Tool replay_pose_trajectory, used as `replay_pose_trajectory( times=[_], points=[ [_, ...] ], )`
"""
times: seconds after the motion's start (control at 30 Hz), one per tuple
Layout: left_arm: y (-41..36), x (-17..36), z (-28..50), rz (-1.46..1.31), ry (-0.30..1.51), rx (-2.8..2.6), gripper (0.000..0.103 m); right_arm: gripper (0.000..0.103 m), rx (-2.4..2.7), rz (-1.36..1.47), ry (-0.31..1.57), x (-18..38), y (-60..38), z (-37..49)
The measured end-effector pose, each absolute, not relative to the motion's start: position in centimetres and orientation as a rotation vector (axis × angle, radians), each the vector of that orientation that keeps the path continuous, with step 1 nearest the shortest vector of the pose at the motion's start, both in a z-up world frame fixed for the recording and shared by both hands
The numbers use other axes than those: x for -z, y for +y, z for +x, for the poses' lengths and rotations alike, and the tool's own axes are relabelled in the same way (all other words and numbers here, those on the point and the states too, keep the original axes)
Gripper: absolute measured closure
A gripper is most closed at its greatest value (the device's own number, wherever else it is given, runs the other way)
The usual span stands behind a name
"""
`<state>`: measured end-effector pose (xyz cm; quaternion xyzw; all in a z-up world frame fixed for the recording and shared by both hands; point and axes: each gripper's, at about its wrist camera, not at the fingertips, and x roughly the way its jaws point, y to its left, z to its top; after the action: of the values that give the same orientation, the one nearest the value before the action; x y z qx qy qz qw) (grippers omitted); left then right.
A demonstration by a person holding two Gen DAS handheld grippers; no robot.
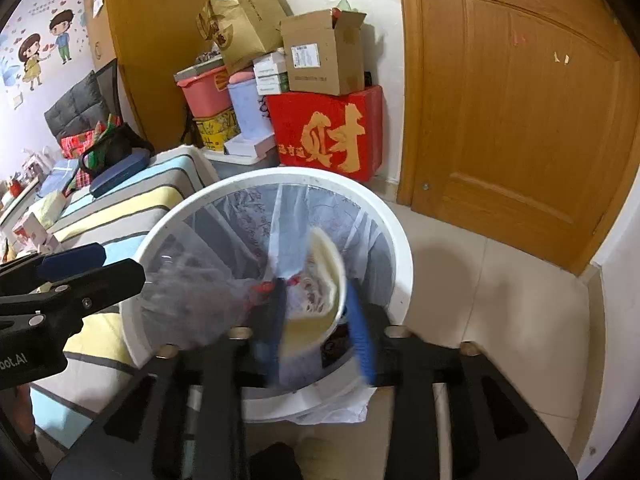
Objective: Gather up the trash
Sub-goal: 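Move both tools back over the table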
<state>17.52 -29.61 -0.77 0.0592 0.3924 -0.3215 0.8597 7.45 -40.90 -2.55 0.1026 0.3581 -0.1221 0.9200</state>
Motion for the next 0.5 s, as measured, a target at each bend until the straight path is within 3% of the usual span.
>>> replay_pose_trajectory(
  times=[0.5],
  points=[
    [-25.7,-1.1,15.9,0.092,0.774,0.636,0.037,0.055,0.229,0.214,0.668,0.6,-39.1,6.7]
  ],
)
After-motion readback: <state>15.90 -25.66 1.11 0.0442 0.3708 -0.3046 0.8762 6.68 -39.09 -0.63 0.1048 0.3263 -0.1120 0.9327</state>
